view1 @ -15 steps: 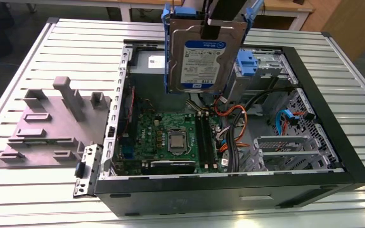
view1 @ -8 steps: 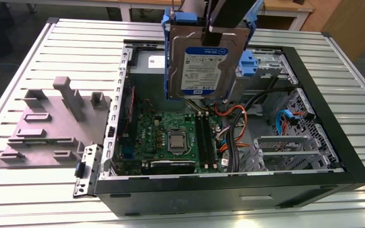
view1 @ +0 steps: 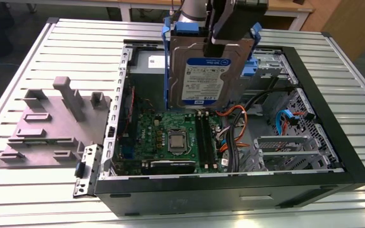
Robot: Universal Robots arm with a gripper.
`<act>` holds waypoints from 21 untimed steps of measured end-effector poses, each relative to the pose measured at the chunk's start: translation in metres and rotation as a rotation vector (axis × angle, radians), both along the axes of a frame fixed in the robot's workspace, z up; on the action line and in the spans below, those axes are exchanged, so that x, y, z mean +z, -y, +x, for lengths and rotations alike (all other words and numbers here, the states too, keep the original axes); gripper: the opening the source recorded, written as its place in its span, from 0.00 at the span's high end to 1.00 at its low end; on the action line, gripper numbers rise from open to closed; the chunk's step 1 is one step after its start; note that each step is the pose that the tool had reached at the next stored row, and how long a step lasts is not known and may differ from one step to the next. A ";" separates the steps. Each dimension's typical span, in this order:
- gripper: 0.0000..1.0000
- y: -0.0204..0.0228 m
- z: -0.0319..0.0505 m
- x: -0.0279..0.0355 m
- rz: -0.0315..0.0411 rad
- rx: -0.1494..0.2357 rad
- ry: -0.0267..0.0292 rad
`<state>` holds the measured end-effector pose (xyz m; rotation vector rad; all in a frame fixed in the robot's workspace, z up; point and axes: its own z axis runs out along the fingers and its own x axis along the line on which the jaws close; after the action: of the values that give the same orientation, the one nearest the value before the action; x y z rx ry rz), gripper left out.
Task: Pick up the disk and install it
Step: 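Pick up the disk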
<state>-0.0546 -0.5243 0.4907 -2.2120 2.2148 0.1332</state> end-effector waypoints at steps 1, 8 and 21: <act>0.65 0.0026 0.0000 -0.0001 0.0001 0.000 0.0000; 0.65 0.0190 0.0000 -0.0005 0.0001 0.000 0.0000; 0.65 0.0398 0.0002 -0.0011 0.0001 0.000 0.0000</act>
<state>-0.0544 -0.5641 0.4896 -2.2116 2.2152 0.1332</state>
